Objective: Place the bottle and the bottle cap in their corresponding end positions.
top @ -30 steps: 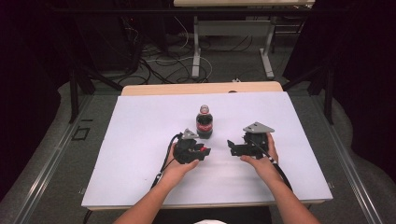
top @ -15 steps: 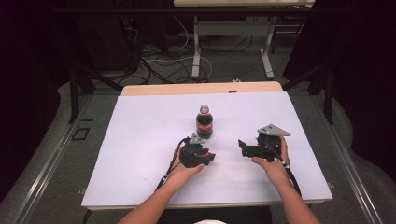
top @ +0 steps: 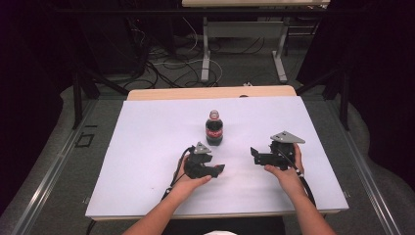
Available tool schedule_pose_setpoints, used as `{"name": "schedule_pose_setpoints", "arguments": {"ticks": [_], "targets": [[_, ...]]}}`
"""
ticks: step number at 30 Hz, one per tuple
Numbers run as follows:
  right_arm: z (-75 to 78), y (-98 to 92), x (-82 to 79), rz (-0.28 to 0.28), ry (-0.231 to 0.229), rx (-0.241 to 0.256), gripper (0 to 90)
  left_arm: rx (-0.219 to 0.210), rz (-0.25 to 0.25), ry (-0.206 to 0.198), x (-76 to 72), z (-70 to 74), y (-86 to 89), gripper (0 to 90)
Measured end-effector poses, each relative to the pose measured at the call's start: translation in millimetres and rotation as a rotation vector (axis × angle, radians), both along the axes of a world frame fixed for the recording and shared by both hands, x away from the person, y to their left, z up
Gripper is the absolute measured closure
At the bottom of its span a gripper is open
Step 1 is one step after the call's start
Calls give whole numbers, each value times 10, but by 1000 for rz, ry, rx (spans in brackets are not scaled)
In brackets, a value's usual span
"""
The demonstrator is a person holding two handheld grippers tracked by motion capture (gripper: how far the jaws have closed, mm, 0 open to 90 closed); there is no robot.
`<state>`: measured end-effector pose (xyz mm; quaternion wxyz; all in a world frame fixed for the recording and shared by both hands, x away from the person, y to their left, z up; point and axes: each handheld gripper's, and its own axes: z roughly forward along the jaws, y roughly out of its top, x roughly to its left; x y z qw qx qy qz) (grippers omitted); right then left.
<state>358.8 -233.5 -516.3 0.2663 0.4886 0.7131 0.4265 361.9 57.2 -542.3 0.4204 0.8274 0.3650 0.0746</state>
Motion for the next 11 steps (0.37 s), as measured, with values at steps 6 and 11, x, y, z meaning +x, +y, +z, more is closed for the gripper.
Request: {"name": "schedule_pose_setpoints", "arguments": {"ticks": [6,11], "targets": [[-7,-39,2,-6,-2,-3,0,-33,77,-72,28,183,359,264],[-6,-110,1,-25,3,0,0,-79,183,-84,63,278,737,205]]}}
